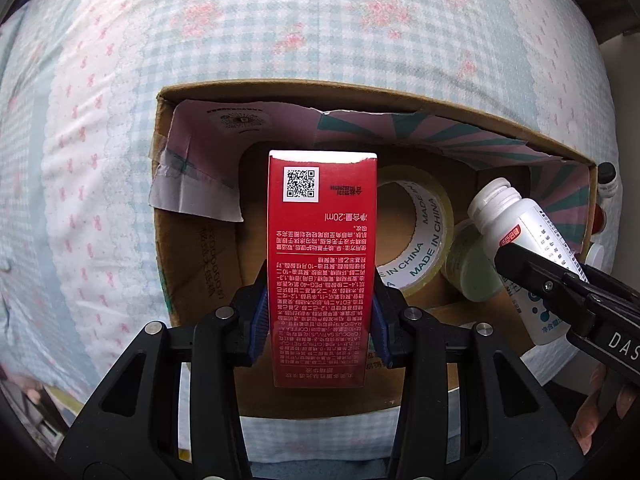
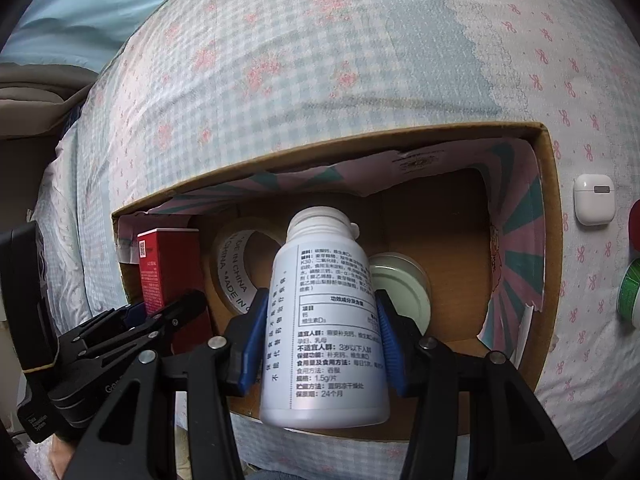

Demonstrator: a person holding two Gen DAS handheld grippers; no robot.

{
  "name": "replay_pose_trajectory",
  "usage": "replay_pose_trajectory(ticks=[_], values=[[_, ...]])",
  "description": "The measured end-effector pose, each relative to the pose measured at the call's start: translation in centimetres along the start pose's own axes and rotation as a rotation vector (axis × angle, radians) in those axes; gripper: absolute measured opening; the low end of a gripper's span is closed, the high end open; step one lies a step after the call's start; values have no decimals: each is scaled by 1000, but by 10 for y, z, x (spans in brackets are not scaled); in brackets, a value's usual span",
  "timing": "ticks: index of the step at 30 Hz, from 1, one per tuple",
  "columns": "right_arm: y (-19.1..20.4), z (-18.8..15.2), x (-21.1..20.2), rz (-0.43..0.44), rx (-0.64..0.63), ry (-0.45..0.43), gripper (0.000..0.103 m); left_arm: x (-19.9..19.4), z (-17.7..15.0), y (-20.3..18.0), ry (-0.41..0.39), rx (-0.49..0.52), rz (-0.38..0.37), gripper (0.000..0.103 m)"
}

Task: Organize rigid objects
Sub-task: 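Lower the red box and pill bottle into the cardboard box and release both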

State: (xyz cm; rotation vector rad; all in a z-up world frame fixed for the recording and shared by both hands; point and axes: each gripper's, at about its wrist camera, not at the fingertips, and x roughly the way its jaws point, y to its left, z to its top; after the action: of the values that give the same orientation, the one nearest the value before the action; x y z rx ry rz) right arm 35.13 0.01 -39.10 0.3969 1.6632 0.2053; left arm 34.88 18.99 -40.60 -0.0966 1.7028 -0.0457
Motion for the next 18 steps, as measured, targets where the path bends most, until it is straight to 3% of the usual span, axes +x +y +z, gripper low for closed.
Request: replay_pose_trajectory(ticks=[2,3,4,5,6,11,18], values=[[1,5,3,17,6,22,47,0,-2,-2,12,7,-3,50],[1,6,2,16,9,15,49,-2,-4,-3,10,10,-20,91],[-1,8,-1,13,18,2,53,-6,-7,-3,0,11,-43,103],[-4,10,-4,16,37,-10,73,-11,-9,-2,-9,12,-58,103],[-8,11,-7,16,60,-13,103,-15,-12,-1,-19,12,-60,103],[-20,3,-10,-40,75,37,103,-17,-23,3,-14,3,-56,103],[-16,-15,-29,-56,63,-20,103,-35,-33,9,-54,4,-51,103]])
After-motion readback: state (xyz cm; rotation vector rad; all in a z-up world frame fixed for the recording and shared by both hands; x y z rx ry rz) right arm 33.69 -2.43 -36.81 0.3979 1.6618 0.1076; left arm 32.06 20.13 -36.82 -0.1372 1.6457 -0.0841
